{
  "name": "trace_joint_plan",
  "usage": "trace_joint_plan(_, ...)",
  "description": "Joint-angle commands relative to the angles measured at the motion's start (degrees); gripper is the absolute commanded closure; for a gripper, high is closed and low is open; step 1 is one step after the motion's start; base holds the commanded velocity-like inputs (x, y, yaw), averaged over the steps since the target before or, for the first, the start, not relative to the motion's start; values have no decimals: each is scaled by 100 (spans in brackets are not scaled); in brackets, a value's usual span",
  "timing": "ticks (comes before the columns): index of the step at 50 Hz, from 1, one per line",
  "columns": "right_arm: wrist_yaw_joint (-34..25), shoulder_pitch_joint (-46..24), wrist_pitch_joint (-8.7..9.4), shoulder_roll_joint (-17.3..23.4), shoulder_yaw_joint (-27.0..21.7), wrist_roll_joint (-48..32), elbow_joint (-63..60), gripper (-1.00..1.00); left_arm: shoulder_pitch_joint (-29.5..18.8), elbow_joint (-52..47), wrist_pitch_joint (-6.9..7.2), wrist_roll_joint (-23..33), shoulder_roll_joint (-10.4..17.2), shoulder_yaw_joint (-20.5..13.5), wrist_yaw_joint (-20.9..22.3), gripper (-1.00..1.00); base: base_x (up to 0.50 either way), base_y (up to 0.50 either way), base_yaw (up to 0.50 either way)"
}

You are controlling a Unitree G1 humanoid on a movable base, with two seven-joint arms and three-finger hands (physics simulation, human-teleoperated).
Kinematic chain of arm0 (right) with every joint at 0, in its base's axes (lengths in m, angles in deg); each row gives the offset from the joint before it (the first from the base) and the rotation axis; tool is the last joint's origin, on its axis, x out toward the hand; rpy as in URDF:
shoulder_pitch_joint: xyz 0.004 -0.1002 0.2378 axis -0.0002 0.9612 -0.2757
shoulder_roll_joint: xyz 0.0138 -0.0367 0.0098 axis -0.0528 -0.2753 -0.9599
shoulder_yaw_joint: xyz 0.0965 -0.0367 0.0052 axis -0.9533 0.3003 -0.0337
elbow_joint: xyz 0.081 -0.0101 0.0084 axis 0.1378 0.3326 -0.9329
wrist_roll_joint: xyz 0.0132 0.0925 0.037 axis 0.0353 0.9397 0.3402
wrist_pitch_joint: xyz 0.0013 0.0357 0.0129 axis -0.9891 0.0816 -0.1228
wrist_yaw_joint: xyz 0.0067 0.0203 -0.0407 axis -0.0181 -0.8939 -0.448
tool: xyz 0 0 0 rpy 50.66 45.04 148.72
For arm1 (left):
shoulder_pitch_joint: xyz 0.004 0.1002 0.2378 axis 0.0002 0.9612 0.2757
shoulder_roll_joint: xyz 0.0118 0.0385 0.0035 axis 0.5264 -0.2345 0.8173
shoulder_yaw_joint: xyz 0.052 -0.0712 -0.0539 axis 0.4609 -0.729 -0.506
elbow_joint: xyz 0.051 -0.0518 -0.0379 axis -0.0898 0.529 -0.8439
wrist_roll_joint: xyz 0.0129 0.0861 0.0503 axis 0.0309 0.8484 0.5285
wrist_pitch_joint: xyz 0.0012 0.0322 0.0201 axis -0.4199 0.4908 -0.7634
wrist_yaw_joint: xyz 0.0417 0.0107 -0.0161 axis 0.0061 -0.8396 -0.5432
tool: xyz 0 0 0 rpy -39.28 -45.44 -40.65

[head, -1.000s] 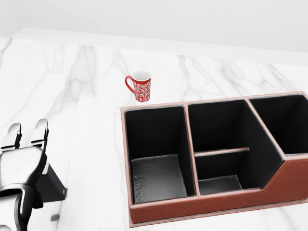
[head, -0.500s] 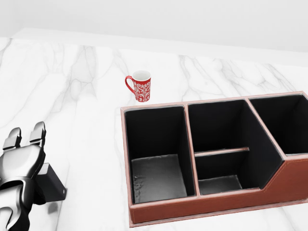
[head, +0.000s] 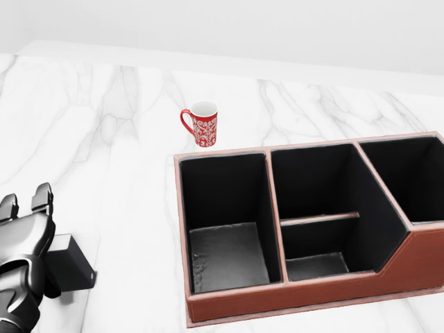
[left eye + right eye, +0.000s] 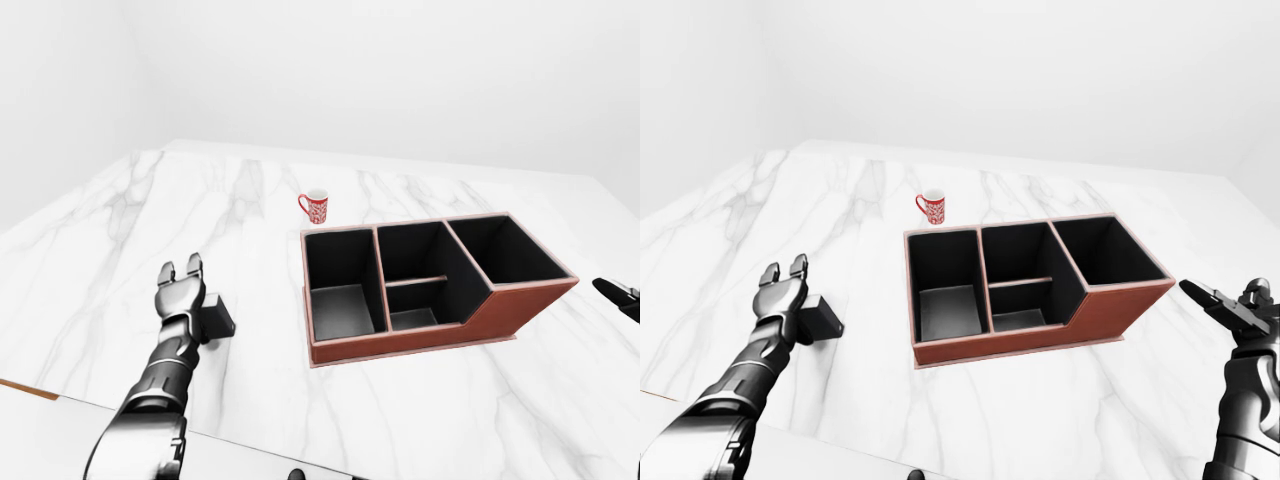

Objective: Pick up the book and place it in the left compartment of the caddy.

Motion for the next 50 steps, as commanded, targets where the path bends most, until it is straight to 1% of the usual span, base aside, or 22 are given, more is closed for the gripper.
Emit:
trace_joint_plan(1, 21, 21, 19, 8, 2, 18, -38, -100, -288, 937, 0, -228, -55, 314, -35, -100, 0, 0, 0)
trace_joint_plan(3, 6, 4, 2, 8, 1, 5, -4, -100, -328, 961, 0, -161, -76, 378, -55, -100, 0, 0, 0)
trace_joint_plan(7, -1, -22, -27, 12, 15, -5, 53, -100, -347, 917, 0, -110, -82, 399, -53, -100, 0, 0, 0)
trace_joint_plan(13, 8, 9, 2, 10, -2, 10, -2, -100, -383, 1055, 0, -13, -120, 441, -52, -100, 0, 0, 0)
trace_joint_plan(15, -2, 0, -20, 5, 5, 1, 26, -100, -384, 1088, 0, 11, -127, 451, -52, -100, 0, 0, 0)
trace_joint_plan(16, 3, 12, -10, 5, 0, 5, -2, -100, -382, 1117, 0, 18, -128, 453, -11, -100, 0, 0, 0)
trace_joint_plan(17, -13, -10, -41, 5, 11, -6, 53, -100, -379, 1156, 0, 47, -134, 479, 29, -100, 0, 0, 0)
trace_joint_plan(21, 14, 13, 12, 14, -5, 12, -10, -100, -348, 1225, 0, 140, -146, 530, 177, -100, 0, 0, 0)
trace_joint_plan(25, -3, -9, -41, 9, 10, -6, 56, -100, -287, 1261, 0, 252, -204, 572, 177, -100, 0, 0, 0)
trace_joint_plan(26, 15, 21, 6, 16, -6, 11, -12, -100, -276, 1234, 0, 269, -221, 567, 99, 34, 0, 0, 0)
trace_joint_plan(27, 25, 20, 20, 16, -9, 10, -27, -100, -272, 1239, 0, 288, -228, 571, 91, 100, 0, 0, 0)
trace_joint_plan(33, 10, 5, -13, 12, -2, -1, 23, -100, -178, 1268, 0, 391, -285, 602, 22, 100, 0, 0, 0)
trace_joint_plan(34, 17, 4, -5, 15, -2, 1, 22, -100, -131, 1252, 0, 468, -279, 671, -24, 100, 0, 0, 0)
trace_joint_plan(35, 11, -5, -23, 14, 4, -6, 44, -100, -124, 1249, 0, 428, -298, 605, -61, 100, 0, 0, 0)
trace_joint_plan(38, 9, -28, -58, 19, 24, -14, 93, -100, -86, 1227, 0, 392, -317, 562, -154, 100, 0, 0, 0)
trace_joint_plan(40, 14, -21, -49, 26, 25, -6, 80, -100, -64, 1207, 0, 361, -332, 542, -198, 100, 0, 0, 0)
trace_joint_plan(43, 25, -13, -43, 30, 28, -21, 73, -100, -19, 1165, 0, 284, -372, 513, -324, 100, 0, 0, 0)
trace_joint_plan(44, 35, 4, -13, 31, 16, -10, 32, -100, 19, 1109, 0, 231, -393, 485, -479, 100, 0, 0, 0)
trace_joint_plan(47, 19, -8, -45, 23, 16, -28, 66, -100, 73, 1115, 0, 151, -437, 485, -477, 100, 0, 0, 0)
trace_joint_plan(49, 18, 4, -38, 24, 12, -23, 52, -100, 161, 961, 0, -149, -431, 313, -559, 100, 0, 0, 0)
trace_joint_plan(50, 18, 5, -35, 23, 10, -23, 47, -100, 154, 972, 0, -180, -430, 322, -572, 100, 0, 0, 0)
